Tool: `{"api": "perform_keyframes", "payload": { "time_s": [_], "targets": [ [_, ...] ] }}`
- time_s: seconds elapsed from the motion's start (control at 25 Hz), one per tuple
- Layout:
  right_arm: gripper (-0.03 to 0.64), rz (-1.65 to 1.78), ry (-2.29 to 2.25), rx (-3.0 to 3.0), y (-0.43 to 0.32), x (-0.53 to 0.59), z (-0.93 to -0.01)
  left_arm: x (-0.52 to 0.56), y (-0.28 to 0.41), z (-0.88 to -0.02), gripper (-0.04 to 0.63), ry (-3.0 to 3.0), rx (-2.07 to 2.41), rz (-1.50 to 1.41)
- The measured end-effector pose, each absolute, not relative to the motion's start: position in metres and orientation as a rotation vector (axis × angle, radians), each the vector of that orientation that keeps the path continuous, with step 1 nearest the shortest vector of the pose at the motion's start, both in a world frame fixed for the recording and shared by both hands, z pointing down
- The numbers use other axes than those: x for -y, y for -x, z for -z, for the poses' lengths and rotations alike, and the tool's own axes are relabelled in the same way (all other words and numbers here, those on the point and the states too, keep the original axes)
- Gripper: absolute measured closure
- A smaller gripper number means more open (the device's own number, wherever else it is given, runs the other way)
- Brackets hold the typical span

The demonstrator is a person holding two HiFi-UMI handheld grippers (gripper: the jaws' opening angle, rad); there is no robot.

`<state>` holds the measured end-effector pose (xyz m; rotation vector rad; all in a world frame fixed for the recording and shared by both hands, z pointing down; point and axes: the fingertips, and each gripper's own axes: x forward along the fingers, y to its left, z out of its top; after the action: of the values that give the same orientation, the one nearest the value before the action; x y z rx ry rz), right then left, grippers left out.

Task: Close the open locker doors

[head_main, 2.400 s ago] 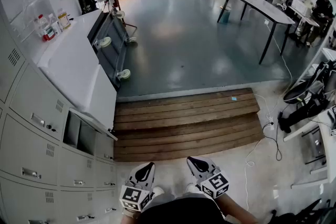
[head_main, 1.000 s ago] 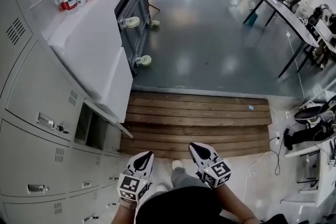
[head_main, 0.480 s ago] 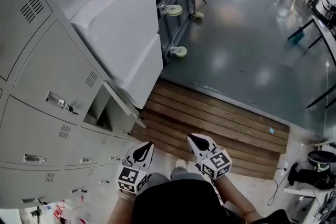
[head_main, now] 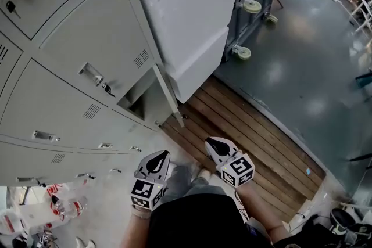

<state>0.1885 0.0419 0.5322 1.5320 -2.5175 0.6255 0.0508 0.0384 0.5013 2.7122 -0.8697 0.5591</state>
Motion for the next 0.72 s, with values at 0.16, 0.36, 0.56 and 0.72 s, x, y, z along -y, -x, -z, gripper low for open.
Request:
{"api": "perform_keyframes", "payload": {
  "time_s": [0.16,0.36,0.56,0.72],
  "targets": [
    [0.58,-0.611,-1.464,2.529,-0.166,-0.008,-0.54,-0.019,-0.02,-0.509,0.575,-2.665,0.966,-0.576],
    [0.514,-0.612,-1.405,2.507,-0.143,0.035,-0.557,0.002,0.014,-0.515,0.575,-2.597,1.051,-0.556],
    [0.436,-0.634,-1.366,2.456,-0.127,0.072,-0.583,0.021,0.045,-0.525,0.575,-2.552,1.101,-0.565],
    [0.436,-0.651,-1.357,2.421,-0.117,0.095,-0.6,0.033,0.067,-0.53,0.575,-2.525,1.129,-0.564]
  ]
}}
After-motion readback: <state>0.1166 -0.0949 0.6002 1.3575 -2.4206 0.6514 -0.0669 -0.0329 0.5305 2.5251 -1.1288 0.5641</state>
